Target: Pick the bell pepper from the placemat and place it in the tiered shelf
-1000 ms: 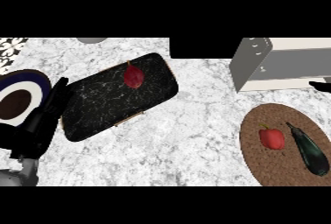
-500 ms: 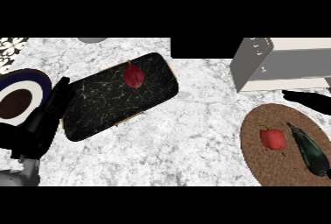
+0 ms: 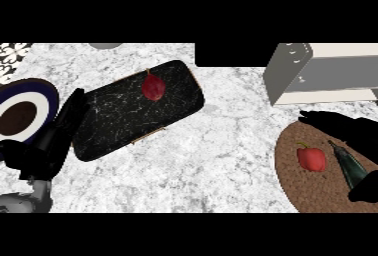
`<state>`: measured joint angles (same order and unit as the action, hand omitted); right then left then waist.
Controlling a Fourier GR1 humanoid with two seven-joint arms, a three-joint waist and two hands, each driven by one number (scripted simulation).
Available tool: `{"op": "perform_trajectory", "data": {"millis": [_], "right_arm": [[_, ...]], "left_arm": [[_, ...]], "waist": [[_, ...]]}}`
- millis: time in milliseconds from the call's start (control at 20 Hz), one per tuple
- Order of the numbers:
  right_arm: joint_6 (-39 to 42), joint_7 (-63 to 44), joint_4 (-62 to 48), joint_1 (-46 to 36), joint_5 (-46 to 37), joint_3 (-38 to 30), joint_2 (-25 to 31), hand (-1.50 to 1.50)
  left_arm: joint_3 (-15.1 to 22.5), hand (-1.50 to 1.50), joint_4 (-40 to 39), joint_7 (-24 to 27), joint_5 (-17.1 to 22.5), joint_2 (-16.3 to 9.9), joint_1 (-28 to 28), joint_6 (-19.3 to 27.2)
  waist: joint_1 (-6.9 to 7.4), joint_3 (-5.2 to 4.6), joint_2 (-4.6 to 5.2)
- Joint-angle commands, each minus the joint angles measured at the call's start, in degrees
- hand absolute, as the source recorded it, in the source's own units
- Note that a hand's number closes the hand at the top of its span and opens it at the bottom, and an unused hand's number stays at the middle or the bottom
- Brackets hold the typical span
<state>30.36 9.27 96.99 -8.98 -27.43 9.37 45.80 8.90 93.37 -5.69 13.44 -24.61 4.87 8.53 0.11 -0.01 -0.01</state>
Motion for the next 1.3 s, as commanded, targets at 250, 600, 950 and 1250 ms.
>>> {"op": "perform_trajectory", "data": {"millis": [250, 600, 950, 1250], "right_arm": [[6.8, -5.8, -2.1, -4.4, -8.3, 3.2, -4.8, -1.5], [4.5, -5.0, -4.1, -0.5, -17.7, 6.5, -7.4, -1.5], [1.5, -4.0, -7.3, -3.9, -25.2, 4.3, -5.8, -1.5], [5.7, -6.2, -5.2, -0.8, -28.6, 3.9, -8.1, -1.5]], "left_arm": [[-3.2, 0.0, 1.4, -1.3, -1.3, 1.1, -0.6, -3.1], [-2.1, 0.0, 3.0, -1.2, -4.9, 4.9, -2.4, -2.2], [-4.0, 0.0, 3.4, -4.6, -5.1, 4.7, 0.1, -4.2], [-4.8, 0.0, 1.9, -1.9, -8.0, 7.6, -0.6, -4.9]], "waist": [[0.26, -0.01, 0.05], [0.16, 0.01, 0.02], [0.33, 0.03, 0.07], [-0.03, 0.01, 0.01]]}}
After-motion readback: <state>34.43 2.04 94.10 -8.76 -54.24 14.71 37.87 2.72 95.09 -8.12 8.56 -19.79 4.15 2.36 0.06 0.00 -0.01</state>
